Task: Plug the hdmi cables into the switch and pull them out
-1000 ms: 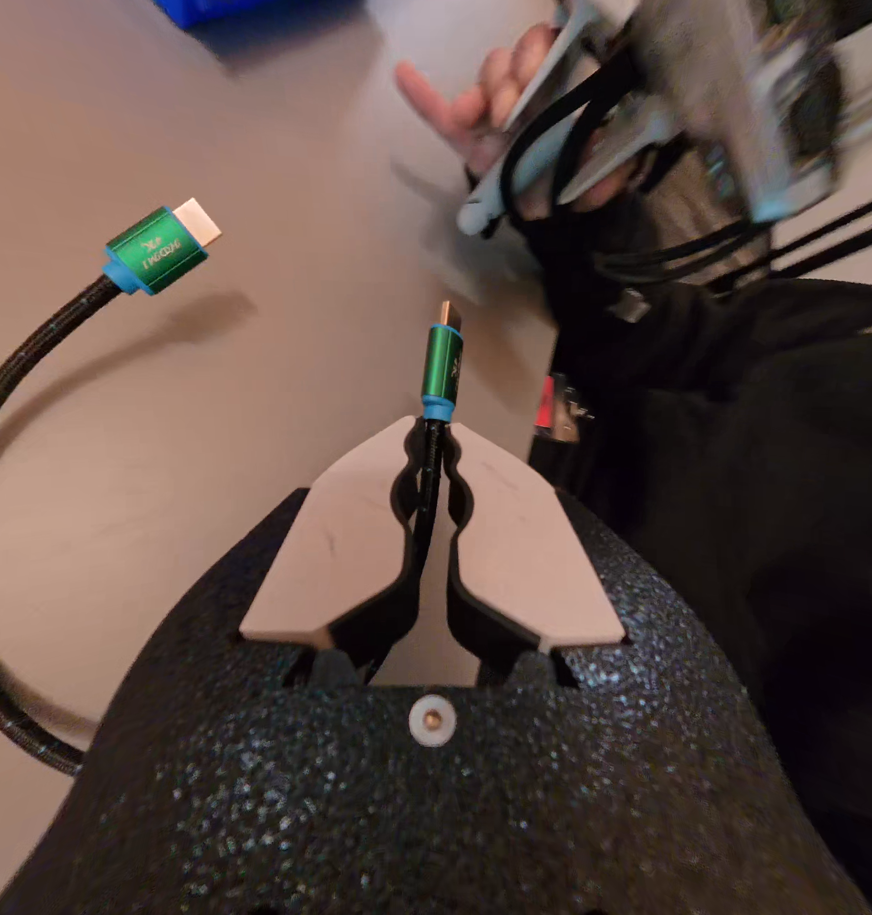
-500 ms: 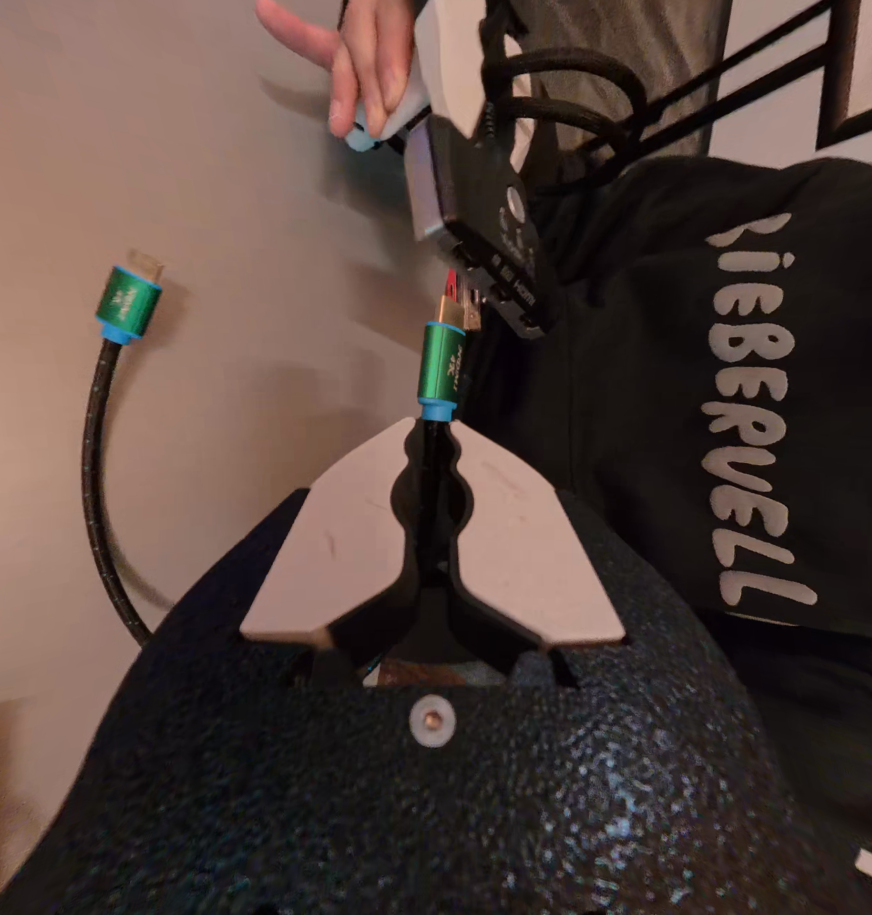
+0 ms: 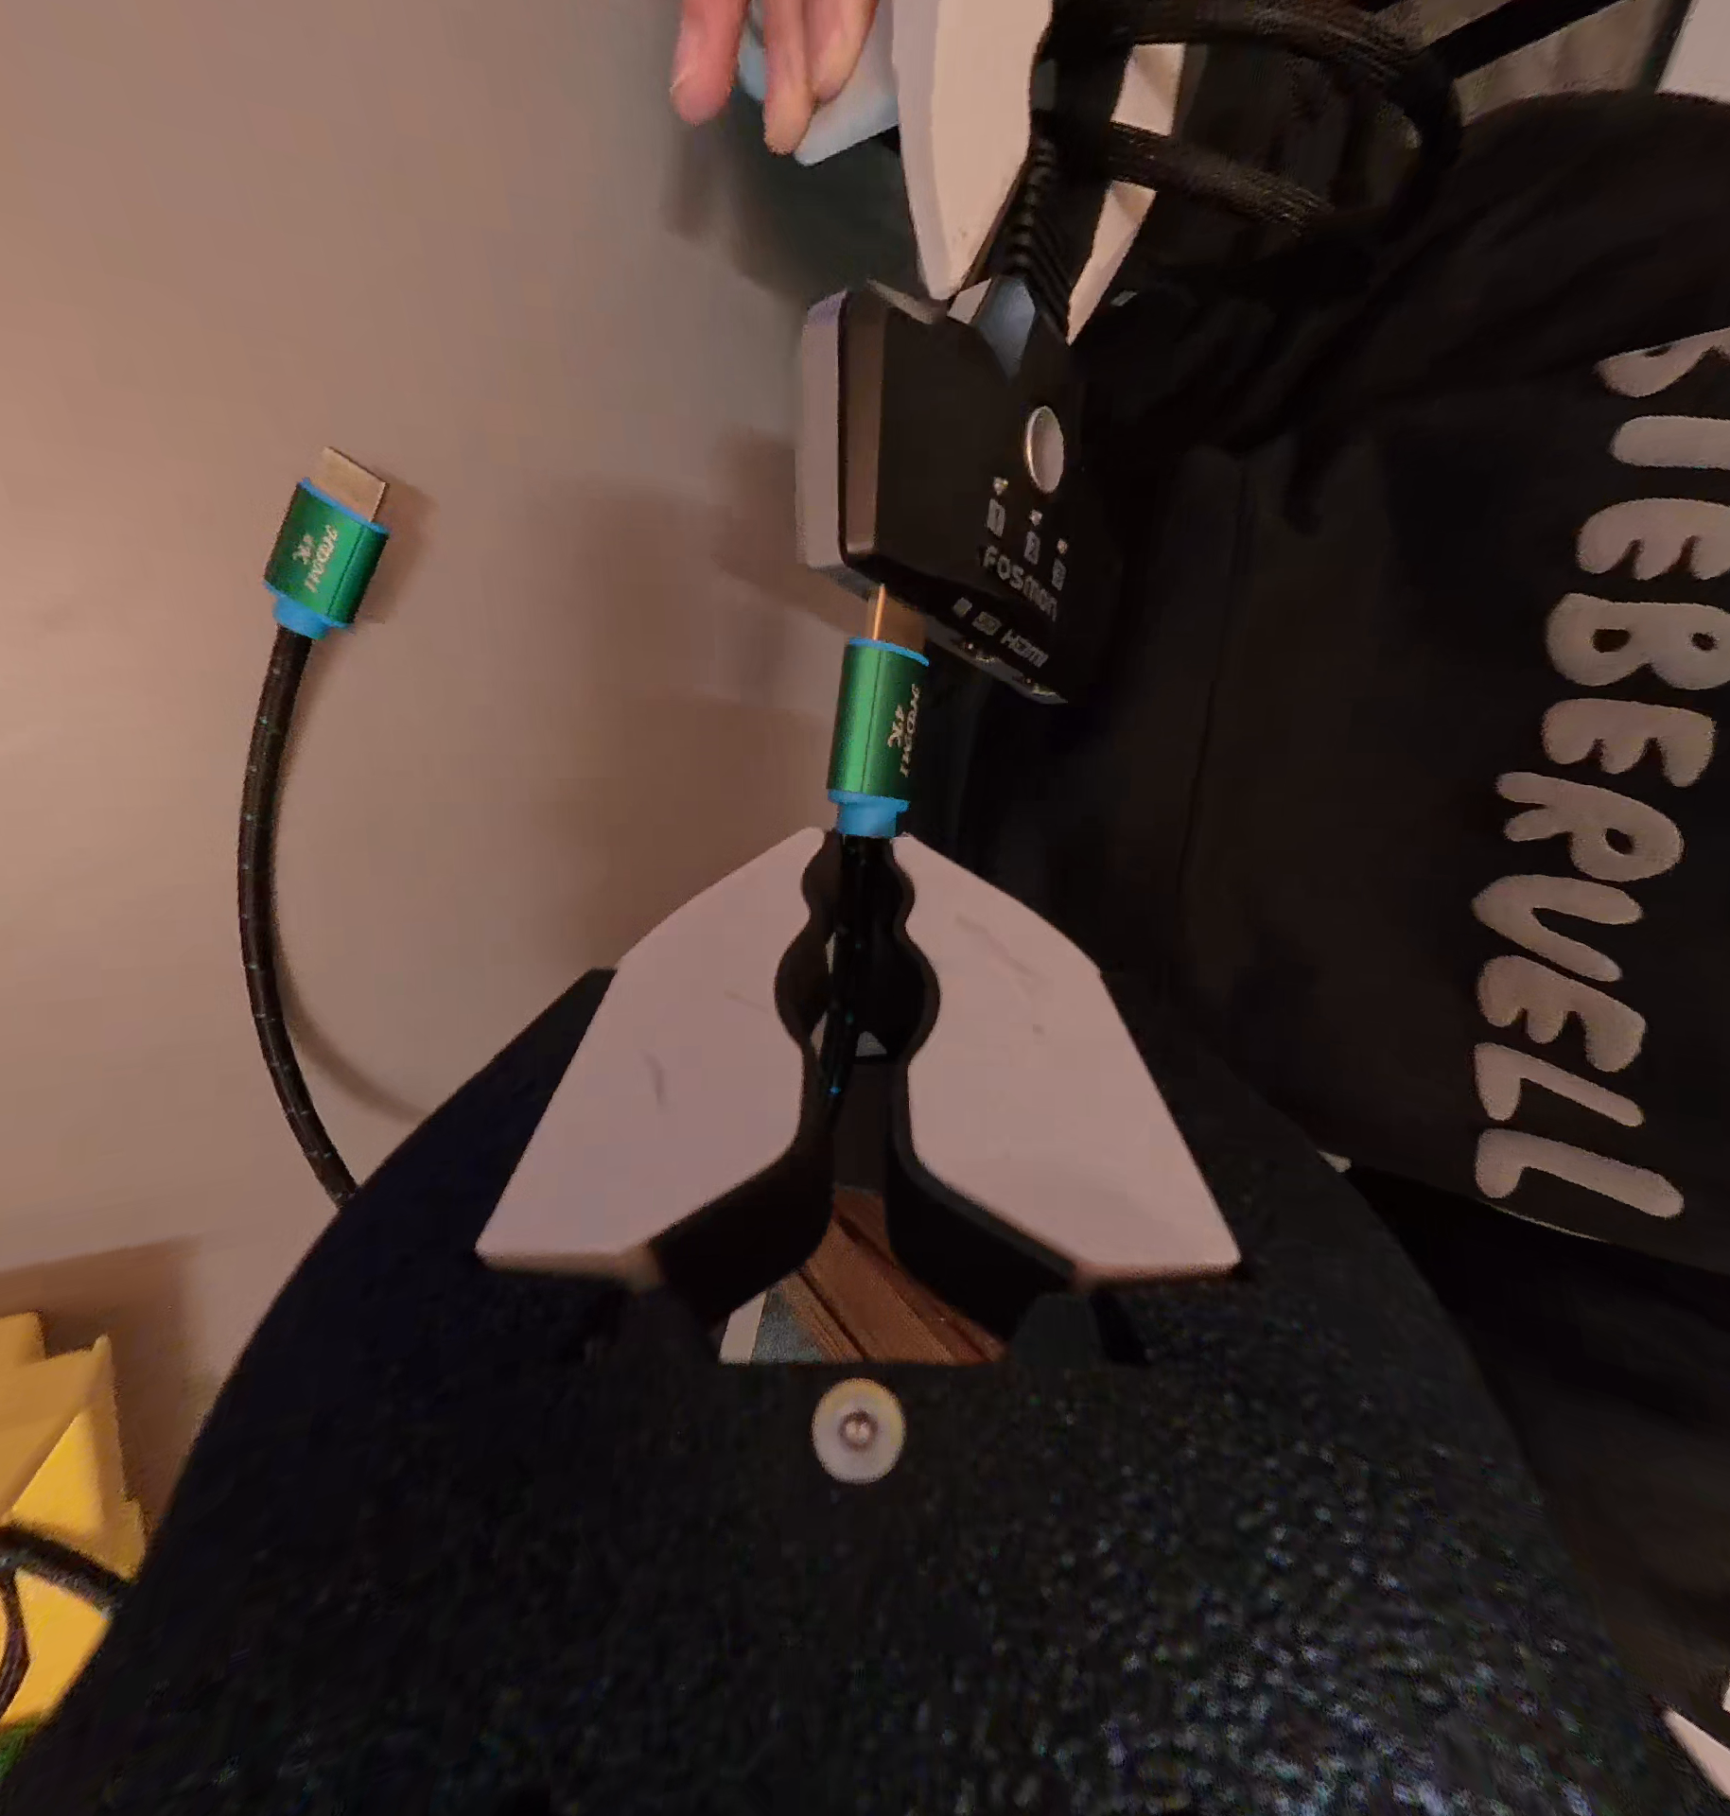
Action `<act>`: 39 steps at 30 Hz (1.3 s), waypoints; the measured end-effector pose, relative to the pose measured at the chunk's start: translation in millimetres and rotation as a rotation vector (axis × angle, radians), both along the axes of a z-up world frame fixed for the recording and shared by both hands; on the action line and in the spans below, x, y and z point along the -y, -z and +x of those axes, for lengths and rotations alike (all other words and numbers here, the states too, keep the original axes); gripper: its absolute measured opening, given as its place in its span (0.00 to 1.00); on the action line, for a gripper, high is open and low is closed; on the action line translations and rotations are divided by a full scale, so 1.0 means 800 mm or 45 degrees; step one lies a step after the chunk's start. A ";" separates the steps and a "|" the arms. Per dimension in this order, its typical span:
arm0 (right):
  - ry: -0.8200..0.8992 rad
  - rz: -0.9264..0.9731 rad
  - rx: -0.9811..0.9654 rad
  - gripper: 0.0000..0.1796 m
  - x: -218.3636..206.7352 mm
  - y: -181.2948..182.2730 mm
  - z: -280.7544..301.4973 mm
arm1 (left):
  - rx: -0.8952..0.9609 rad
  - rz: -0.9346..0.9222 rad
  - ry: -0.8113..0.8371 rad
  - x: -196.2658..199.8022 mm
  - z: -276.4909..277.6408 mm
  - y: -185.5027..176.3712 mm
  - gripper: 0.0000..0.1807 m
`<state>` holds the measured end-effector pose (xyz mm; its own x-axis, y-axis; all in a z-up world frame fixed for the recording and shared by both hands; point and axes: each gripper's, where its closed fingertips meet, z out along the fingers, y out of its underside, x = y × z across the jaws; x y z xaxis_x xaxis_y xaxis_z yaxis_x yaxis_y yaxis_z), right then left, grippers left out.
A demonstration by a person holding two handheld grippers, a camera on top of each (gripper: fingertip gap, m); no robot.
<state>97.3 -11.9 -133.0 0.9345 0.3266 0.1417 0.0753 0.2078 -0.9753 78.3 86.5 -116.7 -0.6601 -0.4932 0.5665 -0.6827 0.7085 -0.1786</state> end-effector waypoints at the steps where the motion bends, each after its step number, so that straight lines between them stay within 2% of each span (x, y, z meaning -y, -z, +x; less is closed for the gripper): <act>1: 0.008 -0.017 0.016 0.13 -0.002 0.003 0.000 | 0.005 0.029 0.000 -0.001 0.000 0.002 0.03; 7: 0.013 -0.022 -0.031 0.13 -0.003 0.002 0.003 | 0.116 0.123 0.067 -0.002 0.009 0.007 0.03; 9: 0.032 -0.005 -0.047 0.13 -0.001 -0.001 0.007 | 0.219 0.111 0.096 0.000 0.017 0.005 0.04; 13: 0.111 0.047 -0.130 0.13 0.002 -0.011 0.024 | 0.564 0.061 0.050 0.006 0.047 -0.010 0.06; 15: 0.141 0.081 -0.163 0.13 0.006 -0.015 0.032 | 0.743 0.033 0.038 0.011 0.055 -0.023 0.13; 20: 0.152 0.154 -0.198 0.13 0.015 -0.026 0.037 | 1.338 -0.056 0.021 0.019 0.065 -0.057 0.19; 22: 0.132 0.173 -0.195 0.13 0.017 -0.029 0.034 | 1.488 -0.141 -0.008 0.021 0.063 -0.060 0.22; 25: 0.081 0.180 -0.174 0.13 0.017 -0.030 0.025 | 1.448 -0.274 -0.027 0.024 0.056 -0.048 0.20; 29: 0.090 0.145 -0.153 0.13 0.013 -0.025 0.024 | 1.385 -0.383 -0.051 0.032 0.055 -0.043 0.09; 39: 0.040 0.123 -0.207 0.13 0.014 -0.023 0.021 | 1.325 -0.451 -0.048 0.031 0.051 -0.038 0.09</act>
<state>114.1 -23.0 -114.6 0.9572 0.2889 0.0173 -0.0737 0.3010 -0.9508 119.3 61.3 -86.5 -0.8850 -0.4427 -0.1445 -0.1008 0.4852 -0.8686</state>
